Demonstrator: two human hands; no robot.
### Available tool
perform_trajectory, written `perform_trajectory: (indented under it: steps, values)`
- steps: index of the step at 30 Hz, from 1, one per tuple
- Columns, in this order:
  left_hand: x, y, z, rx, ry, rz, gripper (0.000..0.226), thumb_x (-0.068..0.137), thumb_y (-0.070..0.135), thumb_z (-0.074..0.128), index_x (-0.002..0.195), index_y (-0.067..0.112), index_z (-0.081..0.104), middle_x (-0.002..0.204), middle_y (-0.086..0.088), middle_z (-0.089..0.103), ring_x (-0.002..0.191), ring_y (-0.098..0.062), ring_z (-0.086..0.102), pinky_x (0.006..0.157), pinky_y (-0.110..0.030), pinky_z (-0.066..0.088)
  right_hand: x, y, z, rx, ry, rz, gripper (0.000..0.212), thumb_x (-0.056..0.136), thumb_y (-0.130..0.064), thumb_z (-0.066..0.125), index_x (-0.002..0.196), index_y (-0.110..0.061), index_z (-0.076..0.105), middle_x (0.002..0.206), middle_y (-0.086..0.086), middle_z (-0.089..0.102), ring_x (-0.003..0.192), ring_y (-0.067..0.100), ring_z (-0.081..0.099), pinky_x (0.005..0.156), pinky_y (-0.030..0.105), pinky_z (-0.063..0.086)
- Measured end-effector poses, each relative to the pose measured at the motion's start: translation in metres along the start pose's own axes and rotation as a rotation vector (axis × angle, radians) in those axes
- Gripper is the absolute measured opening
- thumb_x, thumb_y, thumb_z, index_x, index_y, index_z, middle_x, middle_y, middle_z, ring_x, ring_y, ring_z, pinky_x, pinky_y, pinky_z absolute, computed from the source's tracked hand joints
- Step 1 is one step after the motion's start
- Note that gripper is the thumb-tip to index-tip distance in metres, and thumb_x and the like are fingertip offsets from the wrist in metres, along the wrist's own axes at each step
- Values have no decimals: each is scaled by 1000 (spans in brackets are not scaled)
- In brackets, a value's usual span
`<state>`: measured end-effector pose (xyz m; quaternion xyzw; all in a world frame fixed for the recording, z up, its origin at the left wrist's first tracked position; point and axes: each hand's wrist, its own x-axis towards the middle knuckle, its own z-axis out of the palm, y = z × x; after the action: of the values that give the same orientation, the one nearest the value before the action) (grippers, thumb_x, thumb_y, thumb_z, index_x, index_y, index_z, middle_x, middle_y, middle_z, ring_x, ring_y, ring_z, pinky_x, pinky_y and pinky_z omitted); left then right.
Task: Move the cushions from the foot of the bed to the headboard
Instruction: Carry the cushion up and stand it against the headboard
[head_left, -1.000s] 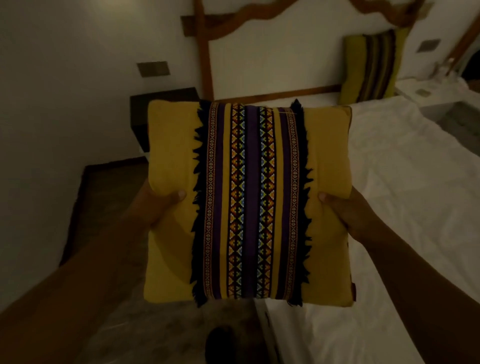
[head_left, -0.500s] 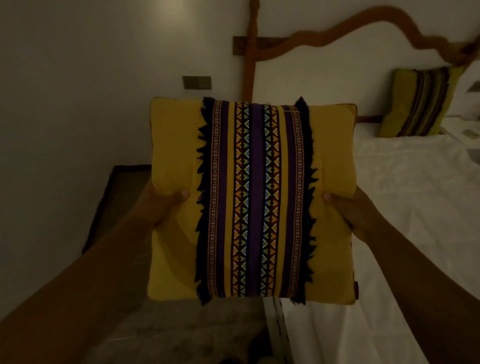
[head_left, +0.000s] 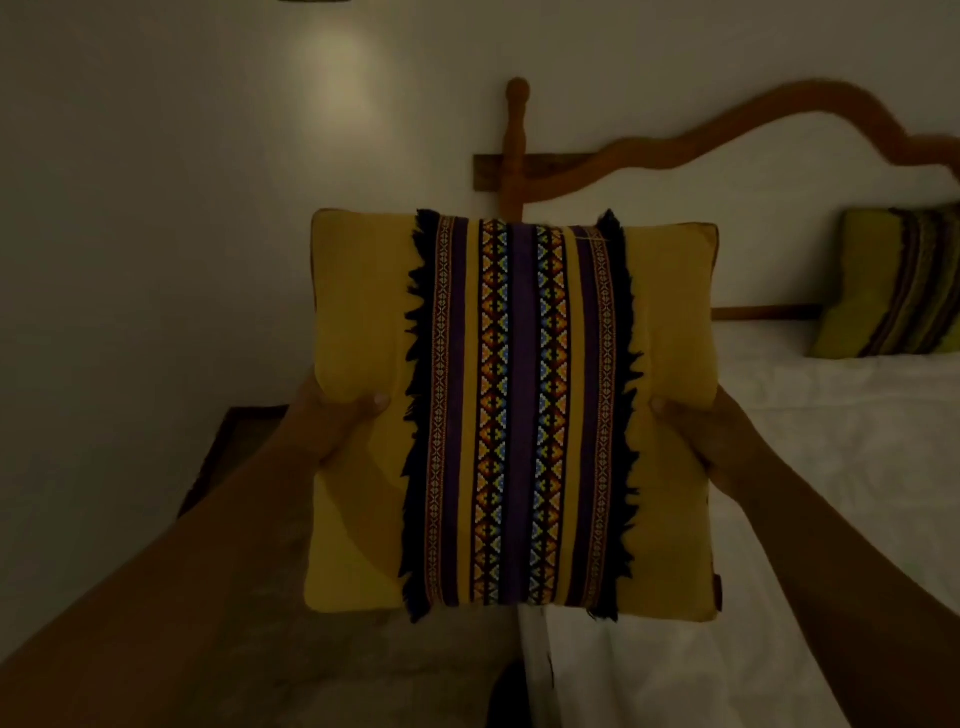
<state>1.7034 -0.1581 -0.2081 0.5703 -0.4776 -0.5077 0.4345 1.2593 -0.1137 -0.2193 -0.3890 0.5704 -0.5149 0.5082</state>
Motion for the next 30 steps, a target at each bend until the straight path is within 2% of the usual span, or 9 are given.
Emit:
perform_trajectory:
  steps: [2,5,8,13,17,20,22,26,30]
  values:
    - [31,9,15,17,7,6,89,65,39,88,143,35,44,127,3,64,109,-23,66,85,-53,58,33,-9,-8,-9,-10,2,63,77,-23,78,136,-22,57,122,10,70,102,30,72,71,46,61]
    - [75,21,41,17,3,29,83,69,35,85,142,35,44,124,5,64,107,-20,66,81,-47,58,81,-25,-23,-31,7,6,64,77,-25,79,136,-22,56,123,10,69,105,33,70,80,53,59]
    - [110,26,66,14,-32,47,79,75,29,82,144,33,43,129,-1,63,110,-24,66,86,-50,57,116,-35,-39,-37,15,3,64,76,-25,79,136,-22,57,122,8,70,104,31,71,75,47,61]
    - [162,40,101,-6,-76,17,94,66,40,87,147,36,38,135,-2,60,116,-28,63,96,-58,52,161,-44,-64,-38,37,5,64,73,-29,81,133,-24,59,121,8,71,105,31,71,81,53,59]
    - [209,46,127,5,-131,25,102,58,46,85,147,38,37,136,0,59,118,-25,62,92,-53,54,200,-46,-77,-30,88,28,60,70,-30,81,127,-28,61,116,5,73,99,28,73,68,43,61]
    - [252,46,147,-1,-162,16,87,59,46,86,136,50,46,125,11,66,107,-13,70,87,-46,58,239,-45,-87,-41,97,46,59,73,-26,79,129,-24,59,119,10,71,103,33,71,76,51,60]
    - [285,43,164,-5,-180,5,79,59,46,86,127,59,48,123,15,67,106,-10,70,91,-49,56,273,-43,-95,-60,105,54,60,75,-24,78,131,-21,58,120,13,70,105,36,70,82,56,58]
    - [354,33,205,-5,-215,-55,111,55,47,84,151,36,29,145,-4,51,128,-29,55,103,-62,45,351,-33,-114,-101,161,117,62,75,-25,80,133,-22,57,118,11,72,103,34,71,85,58,57]
    - [425,22,253,17,-225,-133,114,53,45,83,152,27,29,144,-10,51,127,-33,55,100,-63,47,427,-15,-137,-156,135,188,48,85,-15,72,132,-15,58,121,19,69,108,41,68,89,65,53]
